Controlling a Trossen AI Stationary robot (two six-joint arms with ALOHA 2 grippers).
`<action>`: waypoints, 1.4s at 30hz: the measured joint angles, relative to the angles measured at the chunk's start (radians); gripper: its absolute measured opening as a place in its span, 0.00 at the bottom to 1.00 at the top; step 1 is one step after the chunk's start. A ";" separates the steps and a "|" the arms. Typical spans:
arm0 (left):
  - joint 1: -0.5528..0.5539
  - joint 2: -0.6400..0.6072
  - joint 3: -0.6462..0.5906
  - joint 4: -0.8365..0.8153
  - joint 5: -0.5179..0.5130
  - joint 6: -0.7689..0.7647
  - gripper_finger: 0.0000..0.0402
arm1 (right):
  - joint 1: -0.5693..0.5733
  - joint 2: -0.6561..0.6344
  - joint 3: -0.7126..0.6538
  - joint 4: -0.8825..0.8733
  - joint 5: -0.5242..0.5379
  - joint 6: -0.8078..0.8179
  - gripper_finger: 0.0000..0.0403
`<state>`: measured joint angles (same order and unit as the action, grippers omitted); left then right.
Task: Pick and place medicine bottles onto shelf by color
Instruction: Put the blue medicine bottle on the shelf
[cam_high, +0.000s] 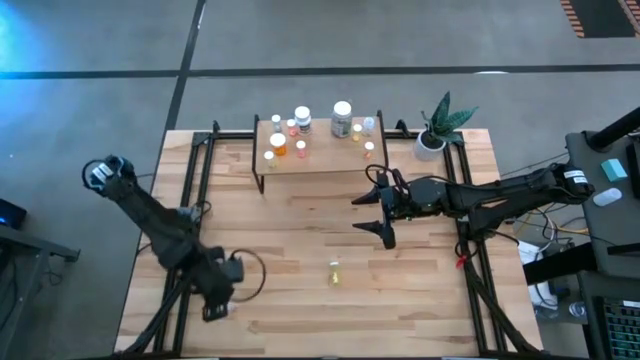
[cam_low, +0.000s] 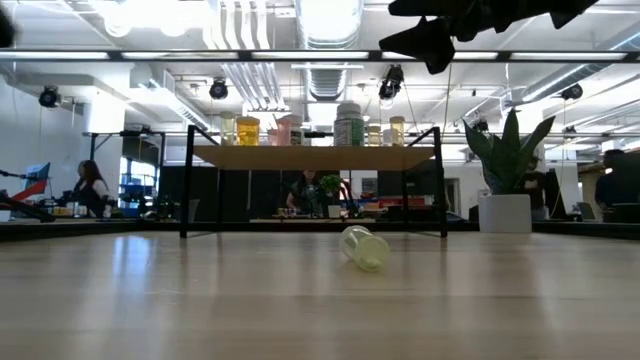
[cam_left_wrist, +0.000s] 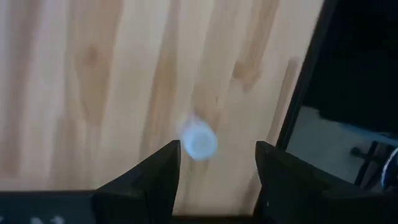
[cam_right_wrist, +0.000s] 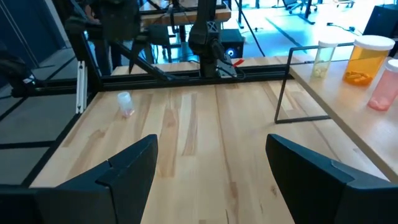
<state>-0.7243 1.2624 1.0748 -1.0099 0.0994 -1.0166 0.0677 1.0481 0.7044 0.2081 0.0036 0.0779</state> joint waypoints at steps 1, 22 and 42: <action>-0.029 0.017 0.000 -0.002 0.000 -0.040 0.48 | 0.000 0.000 0.000 0.000 0.000 -0.002 0.71; -0.136 0.146 0.005 0.067 -0.052 -0.200 0.48 | 0.000 0.000 0.000 0.005 -0.001 -0.011 0.71; -0.135 0.143 0.005 0.103 -0.026 -0.173 0.48 | 0.000 0.001 -0.001 0.041 0.000 0.012 0.71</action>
<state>-0.8593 1.4055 1.0801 -0.9074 0.0738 -1.1900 0.0677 1.0489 0.7039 0.2490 0.0040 0.0895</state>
